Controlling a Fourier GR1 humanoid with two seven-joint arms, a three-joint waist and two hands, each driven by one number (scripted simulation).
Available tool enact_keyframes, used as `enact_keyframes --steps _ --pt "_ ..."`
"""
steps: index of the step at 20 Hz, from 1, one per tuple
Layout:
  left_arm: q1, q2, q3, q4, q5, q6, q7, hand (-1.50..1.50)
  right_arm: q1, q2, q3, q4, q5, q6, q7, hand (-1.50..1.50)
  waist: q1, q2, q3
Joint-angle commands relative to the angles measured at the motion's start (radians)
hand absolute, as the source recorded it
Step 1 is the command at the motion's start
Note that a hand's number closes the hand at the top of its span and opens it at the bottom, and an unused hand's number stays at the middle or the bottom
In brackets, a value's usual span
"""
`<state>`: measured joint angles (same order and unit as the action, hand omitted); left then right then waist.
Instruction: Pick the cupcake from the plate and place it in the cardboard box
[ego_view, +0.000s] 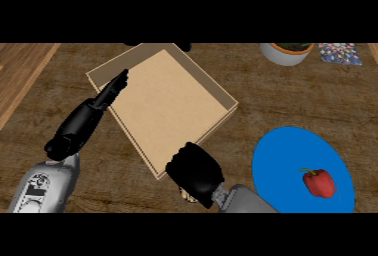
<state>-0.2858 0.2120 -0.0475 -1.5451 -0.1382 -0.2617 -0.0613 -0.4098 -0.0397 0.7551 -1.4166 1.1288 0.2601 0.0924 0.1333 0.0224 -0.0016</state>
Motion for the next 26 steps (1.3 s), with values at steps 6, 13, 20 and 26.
enact_keyframes --steps 6,13,20,26 --pt "-0.01 -0.013 -0.012 0.021 -0.009 0.002 -0.007 0.0 -0.324 0.039 0.173 -0.004 -0.161 -0.181 0.232 1.5 0.013 -0.012 0.0" --pt "-0.044 -0.006 0.001 0.051 -0.013 0.003 0.003 0.0 -0.477 0.04 0.112 -0.037 -0.299 -0.375 0.509 1.5 -0.012 -0.016 -0.001" --pt "-0.05 0.0 0.027 0.067 -0.004 0.006 -0.004 0.0 -0.69 0.04 -0.001 0.136 -0.388 -0.541 0.743 1.5 -0.031 -0.01 -0.002" --pt "-0.027 0.016 0.045 0.038 0.014 -0.008 0.025 0.0 -0.881 0.04 -0.045 0.362 -0.501 -0.639 0.778 1.5 -0.05 -0.012 -0.001"
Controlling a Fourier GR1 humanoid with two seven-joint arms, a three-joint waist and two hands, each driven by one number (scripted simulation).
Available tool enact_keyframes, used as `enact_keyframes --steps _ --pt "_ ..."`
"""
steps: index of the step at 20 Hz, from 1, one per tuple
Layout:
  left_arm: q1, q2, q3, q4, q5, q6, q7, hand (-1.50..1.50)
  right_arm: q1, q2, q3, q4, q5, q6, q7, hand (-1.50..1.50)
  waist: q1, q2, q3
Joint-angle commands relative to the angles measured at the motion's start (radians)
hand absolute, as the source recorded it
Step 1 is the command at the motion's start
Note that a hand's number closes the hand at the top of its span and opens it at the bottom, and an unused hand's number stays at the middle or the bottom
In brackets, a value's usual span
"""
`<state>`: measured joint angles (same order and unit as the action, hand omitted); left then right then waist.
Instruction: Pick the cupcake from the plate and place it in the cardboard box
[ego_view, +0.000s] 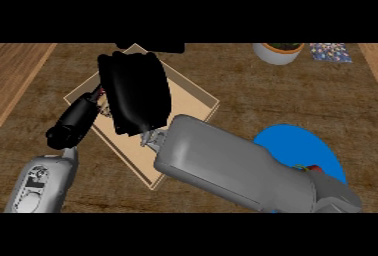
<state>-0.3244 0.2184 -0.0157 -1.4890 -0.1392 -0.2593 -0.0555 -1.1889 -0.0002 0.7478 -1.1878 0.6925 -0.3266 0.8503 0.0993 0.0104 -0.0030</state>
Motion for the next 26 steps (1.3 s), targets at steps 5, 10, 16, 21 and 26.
enact_keyframes --steps 5,10,16,21,26 --pt "0.038 0.021 0.021 -0.003 -0.006 -0.002 -0.021 0.0 -0.179 0.0 -0.028 0.362 -0.131 0.022 -0.094 1.5 -0.026 0.004 0.0" --pt "0.055 -0.01 -0.008 -0.046 -0.02 0.017 -0.002 0.0 -0.192 0.0 -0.112 0.499 -0.279 0.235 -0.197 1.5 -0.031 0.005 0.001" --pt "0.083 0.022 0.027 -0.059 -0.022 0.019 -0.029 0.0 -0.204 -0.013 -0.156 0.675 -0.305 0.383 -0.411 1.5 -0.052 0.001 0.002" --pt "0.042 -0.015 0.005 -0.044 -0.015 0.015 -0.004 0.0 -0.221 0.0 -0.173 0.813 -0.339 0.48 -0.442 -1.5 -0.038 0.008 0.001" --pt "0.065 0.018 0.038 -0.045 0.001 -0.005 -0.013 0.0 -0.193 -0.002 -0.218 0.834 -0.347 0.469 -0.699 -1.5 -0.05 0.007 0.003"
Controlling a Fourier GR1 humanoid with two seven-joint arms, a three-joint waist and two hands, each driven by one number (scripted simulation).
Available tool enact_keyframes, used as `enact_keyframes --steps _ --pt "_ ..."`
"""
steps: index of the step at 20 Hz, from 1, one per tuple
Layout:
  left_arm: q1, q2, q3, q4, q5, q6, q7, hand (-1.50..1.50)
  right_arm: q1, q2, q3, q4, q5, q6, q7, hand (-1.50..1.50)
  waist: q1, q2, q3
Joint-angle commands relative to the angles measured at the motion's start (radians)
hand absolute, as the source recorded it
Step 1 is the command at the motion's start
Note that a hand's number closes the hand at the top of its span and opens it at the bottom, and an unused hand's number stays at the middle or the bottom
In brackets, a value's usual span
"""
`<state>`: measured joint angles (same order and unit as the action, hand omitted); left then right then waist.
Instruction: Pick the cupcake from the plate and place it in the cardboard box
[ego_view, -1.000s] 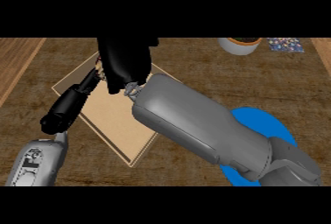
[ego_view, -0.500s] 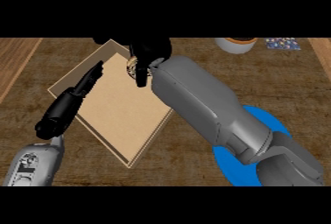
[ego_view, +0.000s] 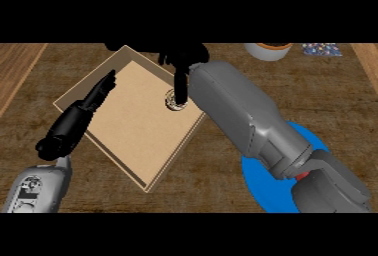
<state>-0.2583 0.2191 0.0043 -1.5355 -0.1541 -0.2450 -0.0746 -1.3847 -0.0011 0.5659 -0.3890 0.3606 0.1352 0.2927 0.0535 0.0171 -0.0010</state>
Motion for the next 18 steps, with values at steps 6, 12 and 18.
enact_keyframes --steps 6,12,18 --pt "0.001 -0.013 -0.008 -0.007 -0.018 0.018 0.008 0.0 0.058 0.001 -0.267 -0.121 -0.228 -0.261 -0.253 -1.5 -0.007 -0.002 0.005" --pt "-0.002 -0.002 0.012 -0.01 0.006 0.0 0.016 0.0 0.105 0.001 -0.525 -0.116 -0.447 -0.343 -0.311 -1.5 -0.016 -0.001 0.002" --pt "-0.015 -0.004 0.006 0.006 -0.02 0.012 0.012 0.0 0.126 -0.059 -0.614 -0.005 -0.477 -0.354 -0.468 -1.5 -0.017 0.001 0.001"
